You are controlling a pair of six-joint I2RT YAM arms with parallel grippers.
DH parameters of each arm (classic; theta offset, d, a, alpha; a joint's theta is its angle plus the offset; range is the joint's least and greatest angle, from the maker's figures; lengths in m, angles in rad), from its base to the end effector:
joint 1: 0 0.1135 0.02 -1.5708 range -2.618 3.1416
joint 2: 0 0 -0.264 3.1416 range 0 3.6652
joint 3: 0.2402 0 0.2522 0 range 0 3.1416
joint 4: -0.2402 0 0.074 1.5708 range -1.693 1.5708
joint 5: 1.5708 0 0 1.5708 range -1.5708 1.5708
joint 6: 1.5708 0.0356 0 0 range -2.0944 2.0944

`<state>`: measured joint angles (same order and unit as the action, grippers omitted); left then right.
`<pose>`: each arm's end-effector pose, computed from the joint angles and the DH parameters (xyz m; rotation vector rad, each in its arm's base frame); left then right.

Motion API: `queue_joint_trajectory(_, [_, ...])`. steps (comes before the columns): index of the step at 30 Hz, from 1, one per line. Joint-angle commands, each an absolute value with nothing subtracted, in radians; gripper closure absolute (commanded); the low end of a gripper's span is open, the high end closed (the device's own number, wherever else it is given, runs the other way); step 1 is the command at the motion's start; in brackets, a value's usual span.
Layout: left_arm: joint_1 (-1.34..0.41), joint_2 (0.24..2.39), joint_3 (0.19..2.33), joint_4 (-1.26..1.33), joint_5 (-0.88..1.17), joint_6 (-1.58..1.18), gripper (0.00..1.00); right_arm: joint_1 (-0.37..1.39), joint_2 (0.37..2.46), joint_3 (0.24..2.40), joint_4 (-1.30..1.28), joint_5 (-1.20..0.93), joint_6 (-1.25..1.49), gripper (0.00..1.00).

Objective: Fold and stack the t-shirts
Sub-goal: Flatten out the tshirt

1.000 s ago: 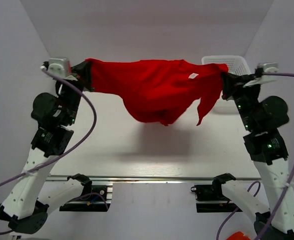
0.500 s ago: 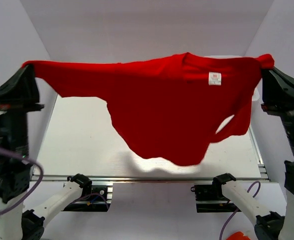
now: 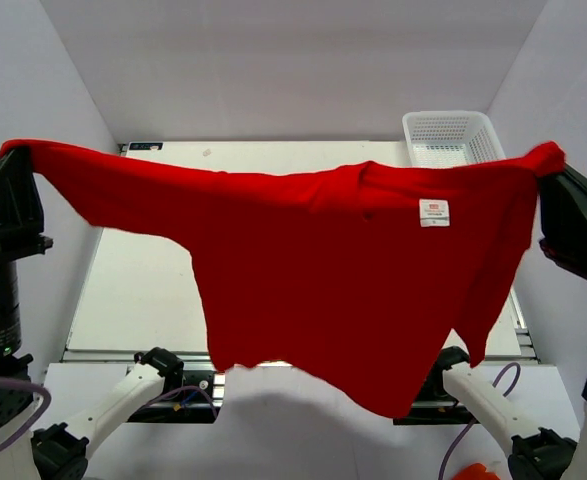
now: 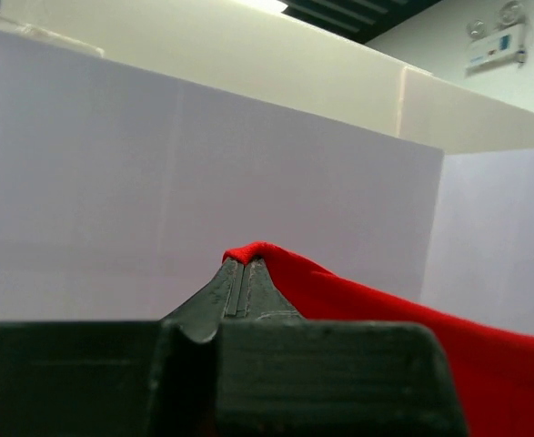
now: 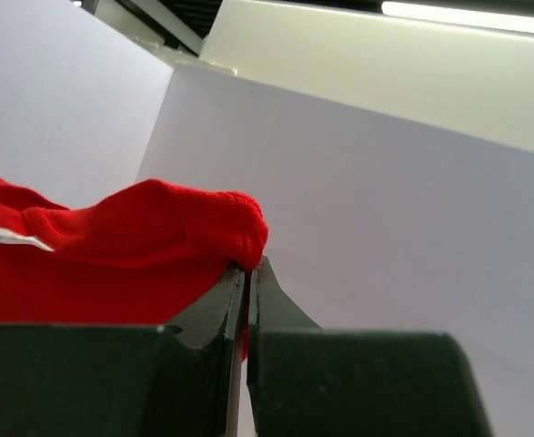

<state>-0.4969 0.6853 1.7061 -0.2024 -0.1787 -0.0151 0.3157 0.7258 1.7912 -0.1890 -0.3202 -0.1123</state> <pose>-0.0260 0.0213 0.6004 0.0139 0.7751 -0.4191 -0.0438 -0.0025 0.6149 -0.4479 0.6096 0.3048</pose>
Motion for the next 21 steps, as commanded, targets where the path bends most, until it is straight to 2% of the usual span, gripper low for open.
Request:
queue_joint_trajectory(1, [-0.491,0.716,1.642,-0.19,-0.277,-0.003,1.0,0.314,0.813,1.726,-0.114,-0.321,-0.091,1.0])
queue_joint_trajectory(5, [-0.491,0.744,1.456,-0.118,-0.438,-0.003,1.0,0.314,0.895,1.539,-0.028,-0.284,-0.058,1.0])
queue_joint_trajectory(7, [-0.5,0.796,1.343,-0.068,-0.602,-0.012,1.0,0.316,0.937,1.429,0.059,-0.253,-0.039,1.0])
queue_joint_trajectory(11, [-0.48,0.99,1.184,0.0,-0.907,-0.014,1.0,0.31,1.188,1.37,0.103,-0.201,-0.008,1.0])
queue_joint_trajectory(12, [-0.48,1.043,1.145,0.0,-1.031,-0.032,1.0,0.311,1.285,1.38,0.109,-0.202,-0.009,1.0])
queue_joint_trajectory(13, [-0.459,1.098,1.132,0.0,-1.057,-0.043,1.0,0.314,1.398,1.393,0.106,-0.236,-0.014,1.0])
queue_joint_trajectory(14, [-0.443,1.206,1.132,-0.035,-1.071,-0.069,0.93,0.308,1.458,1.437,0.095,-0.254,-0.021,0.99])
queue_joint_trajectory(15, [-0.428,1.262,1.132,-0.061,-1.08,-0.127,0.86,0.311,1.638,1.513,0.077,-0.268,-0.035,0.97])
queue_joint_trajectory(16, [-0.392,1.314,1.141,-0.107,-1.065,-0.177,0.76,0.311,1.699,1.552,0.002,-0.303,-0.049,0.92])
queue_joint_trajectory(17, [-0.373,1.363,1.17,-0.185,-1.054,-0.217,0.51,0.311,1.757,1.716,-0.056,-0.301,-0.073,0.87])
queue_joint_trajectory(18, [-0.356,1.456,1.189,-0.224,-1.054,-0.286,0.23,0.31,1.928,1.78,-0.204,-0.305,-0.078,0.82])
queue_joint_trajectory(19, [-0.33,1.497,1.212,-0.271,-1.054,-0.331,0.02,0.31,1.98,1.845,-0.254,-0.328,-0.087,0.67])
queue_joint_trajectory(20, [-0.319,1.534,1.276,-0.328,-1.064,-0.381,0.0,0.313,2.026,2.008,-0.299,-0.321,-0.11,0.62])
queue_joint_trajectory(21, [-0.31,1.564,1.308,-0.441,-1.055,-0.426,0.0,0.313,2.096,2.044,-0.375,-0.318,-0.113,0.56])
